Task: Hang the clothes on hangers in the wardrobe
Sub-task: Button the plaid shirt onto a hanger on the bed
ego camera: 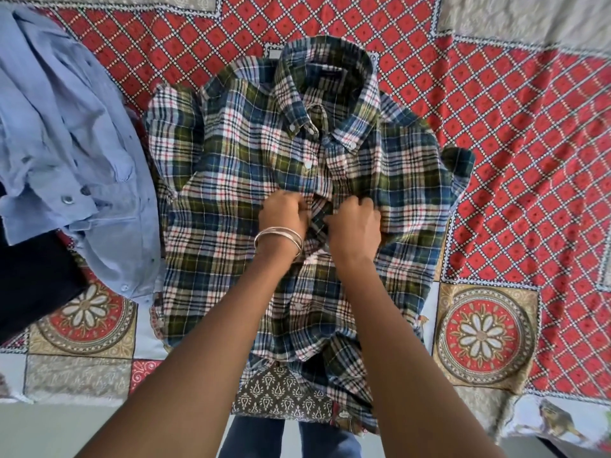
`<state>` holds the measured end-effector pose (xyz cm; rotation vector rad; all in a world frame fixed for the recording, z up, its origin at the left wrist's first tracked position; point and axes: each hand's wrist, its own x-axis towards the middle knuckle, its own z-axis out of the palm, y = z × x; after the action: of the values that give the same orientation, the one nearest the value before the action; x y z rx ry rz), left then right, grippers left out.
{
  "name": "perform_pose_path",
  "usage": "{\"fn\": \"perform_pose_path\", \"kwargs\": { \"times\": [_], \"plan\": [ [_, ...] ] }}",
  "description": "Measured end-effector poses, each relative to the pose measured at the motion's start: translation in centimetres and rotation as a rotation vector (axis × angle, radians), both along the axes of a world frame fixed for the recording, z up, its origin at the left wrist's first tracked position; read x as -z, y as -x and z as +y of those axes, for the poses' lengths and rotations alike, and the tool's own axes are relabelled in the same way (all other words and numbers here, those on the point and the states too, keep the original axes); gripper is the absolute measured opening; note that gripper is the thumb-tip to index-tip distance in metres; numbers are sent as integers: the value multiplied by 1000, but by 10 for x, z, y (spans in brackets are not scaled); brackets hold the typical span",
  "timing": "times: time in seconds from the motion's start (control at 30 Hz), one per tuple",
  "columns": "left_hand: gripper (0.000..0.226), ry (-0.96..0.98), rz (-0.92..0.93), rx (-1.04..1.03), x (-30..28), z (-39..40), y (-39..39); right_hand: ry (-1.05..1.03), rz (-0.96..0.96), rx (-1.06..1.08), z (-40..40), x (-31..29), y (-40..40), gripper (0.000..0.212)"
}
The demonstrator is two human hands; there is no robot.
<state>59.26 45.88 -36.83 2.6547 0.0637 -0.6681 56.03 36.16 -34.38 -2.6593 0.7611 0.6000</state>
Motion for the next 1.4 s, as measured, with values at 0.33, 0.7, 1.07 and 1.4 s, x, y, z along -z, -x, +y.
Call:
{"fn": "perform_pose_path", "kwargs": {
  "times": [0.33,0.7,1.07,1.4],
  "plan": [
    [11,53,65,-352,8,-3,2,72,102,57,7,7,-6,26],
    [7,259,127,-387,6,6,-2,-34,44,239,-1,13,-17,15],
    [7,390,69,-468,9,6,1,-25,38,236,1,17,-15,24],
    [6,478,31,-439,0,6,3,-878,-332,732,-21,6,-5,21]
  ]
}}
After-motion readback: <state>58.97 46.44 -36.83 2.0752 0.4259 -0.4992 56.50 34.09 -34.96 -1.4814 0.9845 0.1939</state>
